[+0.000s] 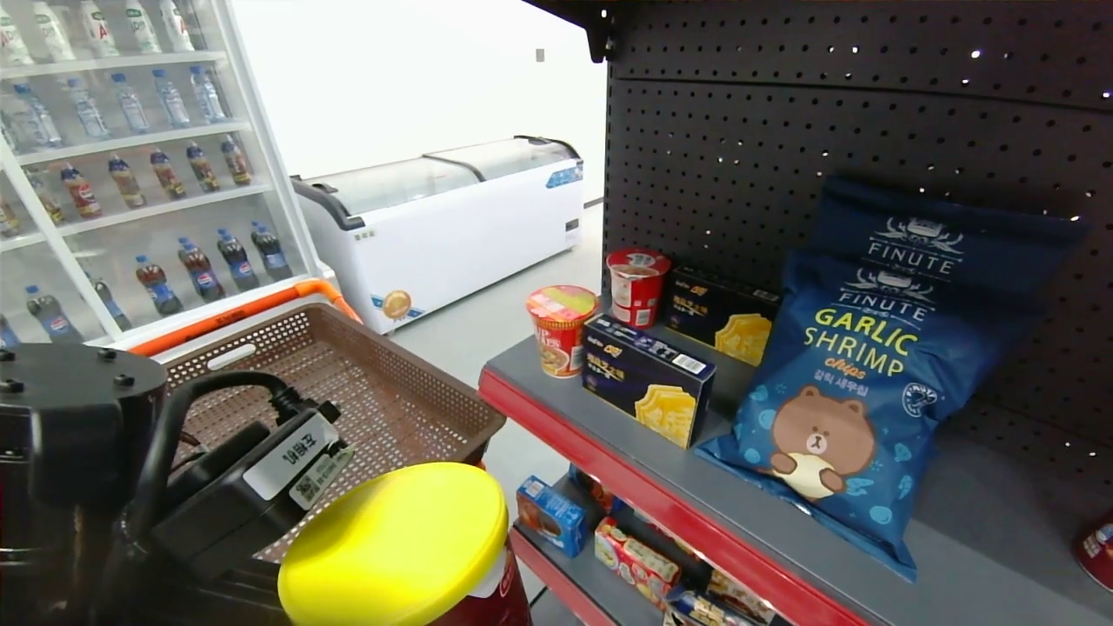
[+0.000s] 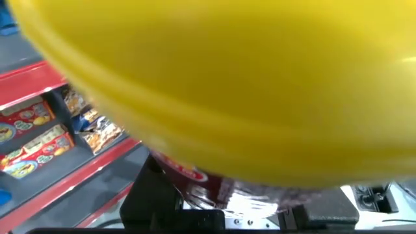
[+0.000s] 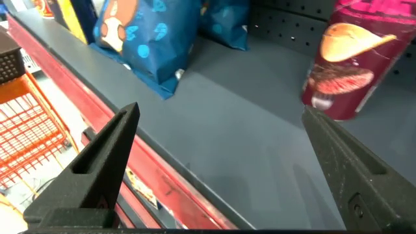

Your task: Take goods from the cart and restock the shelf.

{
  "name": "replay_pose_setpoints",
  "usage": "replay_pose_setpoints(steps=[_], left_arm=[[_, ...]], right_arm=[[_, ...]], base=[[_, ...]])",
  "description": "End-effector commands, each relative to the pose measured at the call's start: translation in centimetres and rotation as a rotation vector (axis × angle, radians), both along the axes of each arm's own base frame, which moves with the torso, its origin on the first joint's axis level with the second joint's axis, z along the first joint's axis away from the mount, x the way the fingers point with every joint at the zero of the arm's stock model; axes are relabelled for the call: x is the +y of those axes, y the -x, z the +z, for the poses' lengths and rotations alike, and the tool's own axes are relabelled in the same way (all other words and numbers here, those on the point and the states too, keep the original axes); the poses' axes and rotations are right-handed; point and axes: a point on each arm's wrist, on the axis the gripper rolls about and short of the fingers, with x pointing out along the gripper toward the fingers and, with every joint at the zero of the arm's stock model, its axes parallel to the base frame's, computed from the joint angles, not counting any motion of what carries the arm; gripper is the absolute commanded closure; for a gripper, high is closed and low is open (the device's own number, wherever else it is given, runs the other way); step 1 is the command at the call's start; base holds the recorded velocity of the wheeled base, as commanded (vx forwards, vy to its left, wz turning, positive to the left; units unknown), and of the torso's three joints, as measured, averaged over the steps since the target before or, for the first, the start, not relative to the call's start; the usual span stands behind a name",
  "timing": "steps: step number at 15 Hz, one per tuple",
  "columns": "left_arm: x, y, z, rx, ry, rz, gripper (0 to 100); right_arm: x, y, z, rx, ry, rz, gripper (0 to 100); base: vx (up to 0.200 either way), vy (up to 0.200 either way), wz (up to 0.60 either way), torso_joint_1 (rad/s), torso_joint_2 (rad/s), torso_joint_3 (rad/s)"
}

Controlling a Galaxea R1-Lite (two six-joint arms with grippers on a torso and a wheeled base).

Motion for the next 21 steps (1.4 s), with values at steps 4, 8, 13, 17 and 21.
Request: replay_pose_setpoints(steps=[4, 8, 13, 17, 21], left_arm=[[0.07, -0.01, -0.17, 0.005, -0.004, 0.005, 100], [0.1, -0.02, -0.28, 0.008, -0.007, 0.006, 100], [0.11, -0.05, -0.35, 0.011, -0.008, 0.008, 100], [0.13, -0.08, -0.42, 0.013, -0.01, 0.009, 100], [0.22, 0.0, -0.63, 0.02, -0.014, 0.011, 100]], right_arm=[[0.0, 0.0, 0.0, -0.001, 0.0, 0.0, 0], [0.0, 0.0, 0.0, -0.001, 0.0, 0.0, 0], [0.0, 0.0, 0.0, -0.001, 0.0, 0.0, 0], [0.0, 0.0, 0.02, -0.002, 0.002, 0.0, 0], [0.0, 0.0, 0.0, -0.001, 0.0, 0.0, 0]], base=[[0.0, 0.0, -0.45, 0.003, 0.0, 0.003], [0.0, 0.0, -0.6, 0.002, 0.01, 0.005], [0.0, 0.0, -0.6, 0.0, 0.0, 0.002], [0.0, 0.0, -0.6, 0.004, 0.0, 0.002], [0.0, 0.0, -0.6, 0.001, 0.0, 0.001]])
